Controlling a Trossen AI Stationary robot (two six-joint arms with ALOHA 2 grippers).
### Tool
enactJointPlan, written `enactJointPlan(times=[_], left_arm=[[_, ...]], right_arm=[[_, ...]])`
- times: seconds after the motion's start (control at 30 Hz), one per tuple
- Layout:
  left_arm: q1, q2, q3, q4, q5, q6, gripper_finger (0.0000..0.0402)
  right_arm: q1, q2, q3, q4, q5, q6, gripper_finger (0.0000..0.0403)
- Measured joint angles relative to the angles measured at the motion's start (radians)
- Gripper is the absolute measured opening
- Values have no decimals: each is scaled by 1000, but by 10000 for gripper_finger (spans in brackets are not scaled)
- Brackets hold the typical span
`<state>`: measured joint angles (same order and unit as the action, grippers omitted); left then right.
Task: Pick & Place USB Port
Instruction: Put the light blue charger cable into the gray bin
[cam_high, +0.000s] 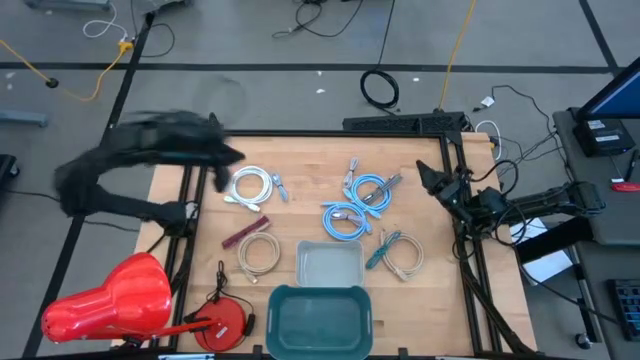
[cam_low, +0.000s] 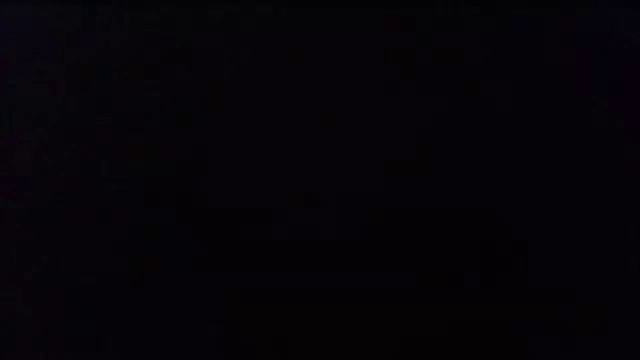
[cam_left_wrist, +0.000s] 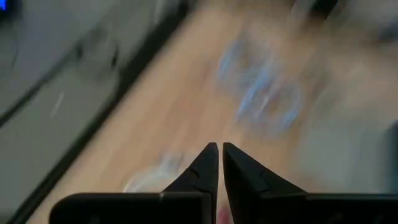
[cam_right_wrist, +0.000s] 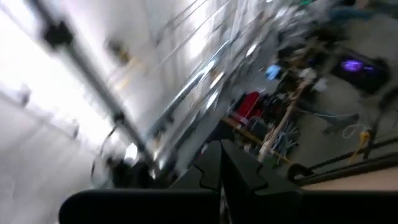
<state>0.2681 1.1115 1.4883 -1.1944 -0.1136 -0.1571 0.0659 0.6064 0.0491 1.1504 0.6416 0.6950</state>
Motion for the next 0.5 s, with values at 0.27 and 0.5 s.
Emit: enactJointPlan(times=[0.27,0.5], left_arm=[[23,187,5,22,36,-44,26],[23,198,-12,101,-33,-214,26]], right_arm=[[-8,47,523,-799,-318,-372,42],[0,307,1087,-1684,-326,-425,147]])
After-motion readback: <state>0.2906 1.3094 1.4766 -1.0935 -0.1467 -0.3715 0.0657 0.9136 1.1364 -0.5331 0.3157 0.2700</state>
